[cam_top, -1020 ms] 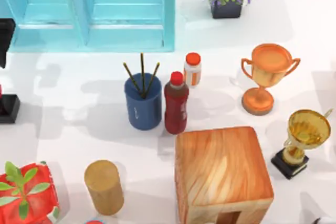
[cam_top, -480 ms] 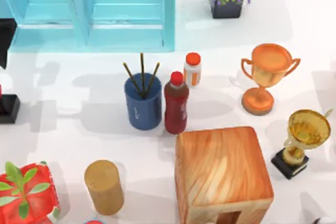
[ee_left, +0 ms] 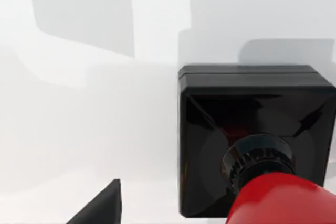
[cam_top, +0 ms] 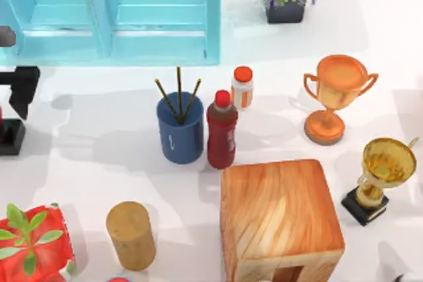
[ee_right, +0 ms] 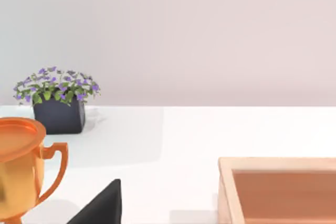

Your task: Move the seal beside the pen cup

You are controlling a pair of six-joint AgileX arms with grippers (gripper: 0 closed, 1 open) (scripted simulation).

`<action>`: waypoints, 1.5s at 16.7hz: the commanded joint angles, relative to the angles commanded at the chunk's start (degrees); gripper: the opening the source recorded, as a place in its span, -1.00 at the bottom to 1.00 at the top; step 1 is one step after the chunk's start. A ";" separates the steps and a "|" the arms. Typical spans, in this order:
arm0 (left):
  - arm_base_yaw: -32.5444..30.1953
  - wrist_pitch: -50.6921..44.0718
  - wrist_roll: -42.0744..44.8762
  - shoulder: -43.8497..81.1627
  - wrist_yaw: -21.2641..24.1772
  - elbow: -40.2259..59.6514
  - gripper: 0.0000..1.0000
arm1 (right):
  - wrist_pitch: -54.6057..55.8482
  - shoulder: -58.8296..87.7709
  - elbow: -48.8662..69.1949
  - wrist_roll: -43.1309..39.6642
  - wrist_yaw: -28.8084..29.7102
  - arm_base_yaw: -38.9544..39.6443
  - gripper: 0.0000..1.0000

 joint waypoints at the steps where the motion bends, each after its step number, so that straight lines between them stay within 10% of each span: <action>1: 0.03 1.71 0.04 0.33 0.00 -1.63 1.00 | 0.00 0.00 0.00 0.00 0.00 0.00 1.00; 6: 0.07 3.30 0.08 0.65 0.01 -3.13 1.00 | 0.00 0.00 0.00 0.00 0.00 0.00 1.00; 19: 0.07 3.30 0.08 0.65 0.01 -3.13 -0.96 | 0.00 0.00 0.00 0.00 0.00 0.00 1.00; 25: 0.07 3.30 0.08 0.65 0.01 -3.13 -1.00 | 0.00 0.00 0.00 0.00 0.00 0.00 1.00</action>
